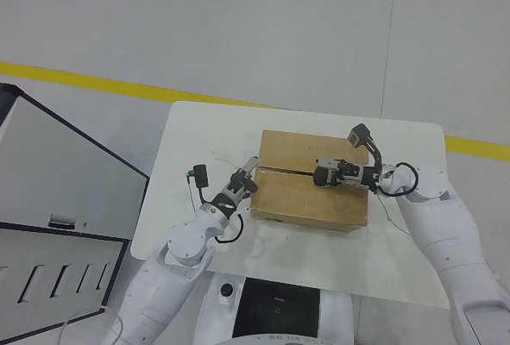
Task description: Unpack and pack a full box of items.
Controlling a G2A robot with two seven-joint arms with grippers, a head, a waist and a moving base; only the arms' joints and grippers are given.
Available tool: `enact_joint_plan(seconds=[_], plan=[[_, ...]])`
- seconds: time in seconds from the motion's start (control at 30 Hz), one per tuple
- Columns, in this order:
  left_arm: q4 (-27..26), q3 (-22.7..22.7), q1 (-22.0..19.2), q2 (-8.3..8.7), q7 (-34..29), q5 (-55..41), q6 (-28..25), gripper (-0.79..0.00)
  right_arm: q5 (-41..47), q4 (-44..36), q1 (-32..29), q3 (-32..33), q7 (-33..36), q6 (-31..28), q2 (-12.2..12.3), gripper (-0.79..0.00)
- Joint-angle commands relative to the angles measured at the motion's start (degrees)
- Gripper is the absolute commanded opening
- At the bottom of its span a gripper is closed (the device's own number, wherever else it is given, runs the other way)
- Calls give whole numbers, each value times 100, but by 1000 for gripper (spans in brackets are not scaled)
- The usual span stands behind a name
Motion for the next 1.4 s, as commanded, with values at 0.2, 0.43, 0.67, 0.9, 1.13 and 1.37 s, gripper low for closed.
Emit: enact_joint_plan(seconds=[0.2,0.43,0.67,0.9,1.13,1.37], plan=[[-464,-613,366,73,-294,-483,-595,0,-34,-220,-124,-19,-206,84,4,0],[-498,-1922,1017,207,-305,-334,-1569,0,-41,-322,-124,-44,-206,116,15,0],[358,-2835,1447,264,449,708,-3107,0,-92,-334,-104,-73,-232,104,16,0],[358,-2835,1447,264,449,708,-3107,0,-92,-334,-104,-73,-232,104,16,0],[390,-2954,1437,275,463,722,-3208,0,-92,-334,-104,-73,-232,104,16,0],[357,-2931,1414,273,456,749,-3256,0,-92,-334,-104,-73,-232,104,16,0]])
